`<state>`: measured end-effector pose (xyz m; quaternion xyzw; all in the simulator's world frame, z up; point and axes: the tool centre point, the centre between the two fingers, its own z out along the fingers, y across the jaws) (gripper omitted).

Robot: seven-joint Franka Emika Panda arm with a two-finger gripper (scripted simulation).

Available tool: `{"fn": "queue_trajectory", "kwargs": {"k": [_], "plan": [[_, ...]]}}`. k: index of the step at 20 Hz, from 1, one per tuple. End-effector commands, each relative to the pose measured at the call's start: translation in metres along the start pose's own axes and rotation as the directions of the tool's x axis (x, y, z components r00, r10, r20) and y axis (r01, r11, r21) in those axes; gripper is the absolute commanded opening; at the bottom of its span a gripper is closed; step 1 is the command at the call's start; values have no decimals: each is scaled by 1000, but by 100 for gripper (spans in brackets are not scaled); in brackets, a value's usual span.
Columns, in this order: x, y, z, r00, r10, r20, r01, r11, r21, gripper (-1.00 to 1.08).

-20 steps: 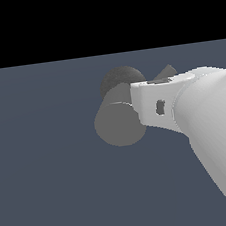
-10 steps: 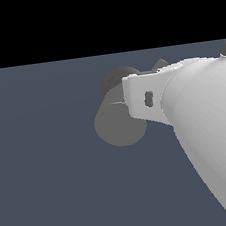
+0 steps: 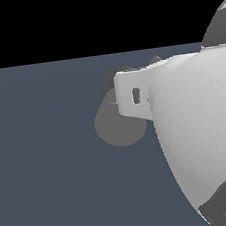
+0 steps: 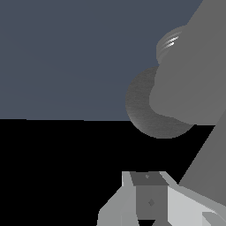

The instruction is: Turn on the faucet by rotating a designated handle.

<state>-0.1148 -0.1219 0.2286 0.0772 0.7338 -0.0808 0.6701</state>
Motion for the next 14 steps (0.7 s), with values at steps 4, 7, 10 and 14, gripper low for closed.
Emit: {"fn": "queue_trajectory", "kwargs": {"k": [4, 7, 10, 14], "plan": [[-39, 41, 0, 997, 8, 71, -4, 999, -51, -100], [-47, 51, -1, 997, 7, 79, -3, 998, -55, -100], [-54, 60, -2, 996, 7, 87, -2, 998, -59, -100], [-23, 41, -2, 997, -46, 58, 48, 998, -35, -100]]}}
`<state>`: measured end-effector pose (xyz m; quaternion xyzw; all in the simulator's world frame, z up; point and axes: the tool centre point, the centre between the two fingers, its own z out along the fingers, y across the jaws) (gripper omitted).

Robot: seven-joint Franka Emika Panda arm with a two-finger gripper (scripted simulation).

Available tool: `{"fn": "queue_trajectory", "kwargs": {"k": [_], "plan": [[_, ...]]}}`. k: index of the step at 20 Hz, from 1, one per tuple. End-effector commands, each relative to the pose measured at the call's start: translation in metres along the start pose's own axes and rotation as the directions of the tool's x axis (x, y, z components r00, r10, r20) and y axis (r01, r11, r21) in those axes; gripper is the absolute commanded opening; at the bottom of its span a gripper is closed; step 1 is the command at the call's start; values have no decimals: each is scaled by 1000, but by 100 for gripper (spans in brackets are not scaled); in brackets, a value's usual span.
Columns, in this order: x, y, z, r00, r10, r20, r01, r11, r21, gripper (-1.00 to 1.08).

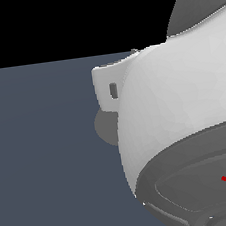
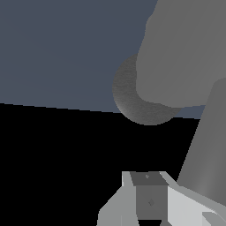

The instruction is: Turn on the faucet by rotating a designated handle.

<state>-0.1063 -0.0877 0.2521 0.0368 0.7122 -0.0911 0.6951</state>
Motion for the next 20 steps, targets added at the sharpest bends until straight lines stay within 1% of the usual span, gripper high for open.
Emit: {"fn": "queue_trajectory", "kwargs": {"k": [1, 20], "plan": [[-1, 10, 0, 1000, 21, -15, -21, 1000, 3, -100], [-32, 70, 1, 998, 58, 9, -58, 998, -13, -100]]}}
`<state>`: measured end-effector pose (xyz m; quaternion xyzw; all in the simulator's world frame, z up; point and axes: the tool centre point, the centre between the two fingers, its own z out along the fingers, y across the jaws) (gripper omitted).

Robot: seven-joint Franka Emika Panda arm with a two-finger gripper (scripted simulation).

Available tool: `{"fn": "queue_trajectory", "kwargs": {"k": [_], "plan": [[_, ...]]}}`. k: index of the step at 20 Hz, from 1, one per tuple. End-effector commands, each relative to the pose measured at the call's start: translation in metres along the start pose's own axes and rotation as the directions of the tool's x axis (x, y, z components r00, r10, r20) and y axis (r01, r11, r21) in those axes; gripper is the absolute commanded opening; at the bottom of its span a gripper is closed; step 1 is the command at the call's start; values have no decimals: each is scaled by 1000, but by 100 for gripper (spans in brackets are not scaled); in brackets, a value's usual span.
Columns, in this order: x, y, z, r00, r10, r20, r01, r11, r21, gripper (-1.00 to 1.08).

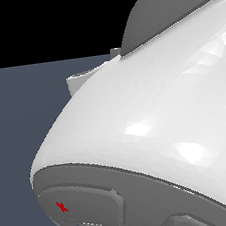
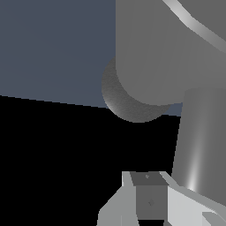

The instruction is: Turn on the faucet by rotating a designated handle.

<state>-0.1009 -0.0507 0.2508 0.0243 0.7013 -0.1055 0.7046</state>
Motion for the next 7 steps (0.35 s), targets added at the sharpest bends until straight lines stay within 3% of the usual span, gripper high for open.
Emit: {"fn": "queue_trajectory", "kwargs": {"k": [1, 7], "plan": [[-33, 35, 3, 995, 95, -22, -96, 995, -15, -100], [-42, 50, 4, 994, 105, -16, -105, 994, -19, -100]]}}
